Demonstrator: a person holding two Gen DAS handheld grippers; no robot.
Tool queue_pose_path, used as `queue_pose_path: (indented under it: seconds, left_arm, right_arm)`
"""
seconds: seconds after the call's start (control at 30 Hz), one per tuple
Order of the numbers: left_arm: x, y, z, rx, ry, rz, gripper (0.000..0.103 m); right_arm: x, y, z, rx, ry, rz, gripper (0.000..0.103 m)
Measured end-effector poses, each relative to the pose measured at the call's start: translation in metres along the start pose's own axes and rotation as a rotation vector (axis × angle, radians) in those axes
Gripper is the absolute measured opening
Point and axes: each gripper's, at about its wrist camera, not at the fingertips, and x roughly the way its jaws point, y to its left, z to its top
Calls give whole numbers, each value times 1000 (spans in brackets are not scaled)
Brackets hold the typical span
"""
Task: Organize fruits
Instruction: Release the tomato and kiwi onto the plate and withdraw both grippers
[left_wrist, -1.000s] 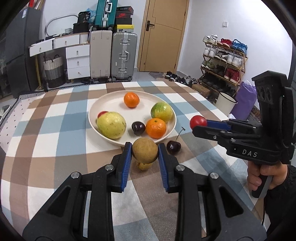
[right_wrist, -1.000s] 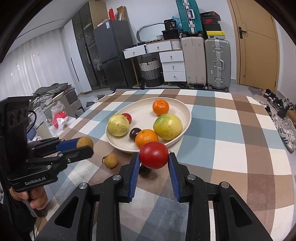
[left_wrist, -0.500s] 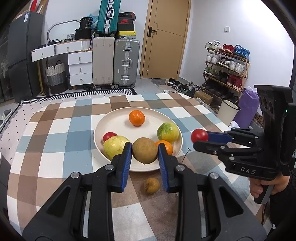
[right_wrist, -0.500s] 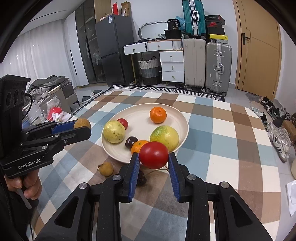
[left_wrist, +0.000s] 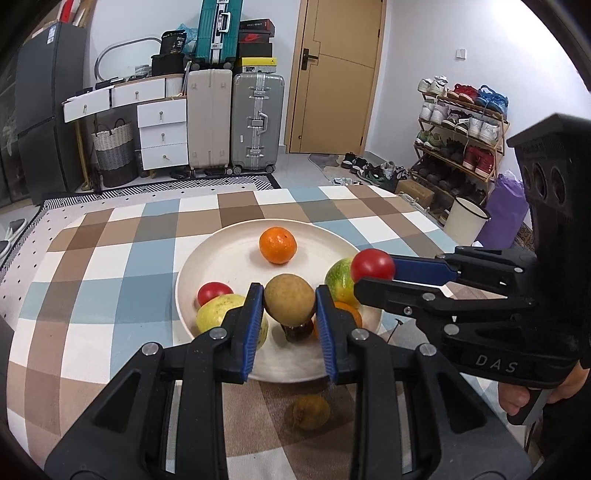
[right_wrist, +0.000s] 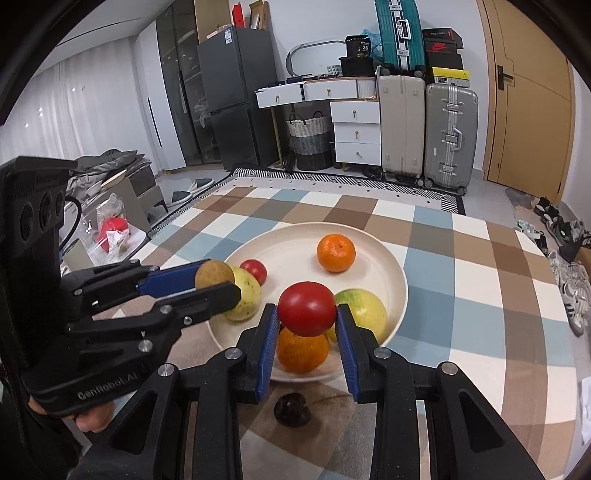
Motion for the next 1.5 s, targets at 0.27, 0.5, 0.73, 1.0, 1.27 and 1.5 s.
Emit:
queue_pose_path:
  seconds: [0.27,0.5,0.73,1.0,1.27,1.5]
  left_arm:
    - [16,4,9,-5,-8,30,26]
    - [21,12,9,-15,-7,40,26]
    - [17,18,11,-37,-6,47,28]
    - [-11,21,6,-40,-67,82,83]
    - [-44,26,-8,-58,-90,112,100]
    - [-65,26,-27,-64,-96,147,102]
  right_arm:
    - [16,-10,14,18,2,-18,32]
    - [17,-17,25,45,-37,-13,32]
    - [4,-18,21,29,-52,-40,58]
    - [-18,-19,3,37,-70,-61,87]
    - [-36,-18,-12,66,-60,-59,102]
    - [-37,-12,-28,69,-15,-32,102]
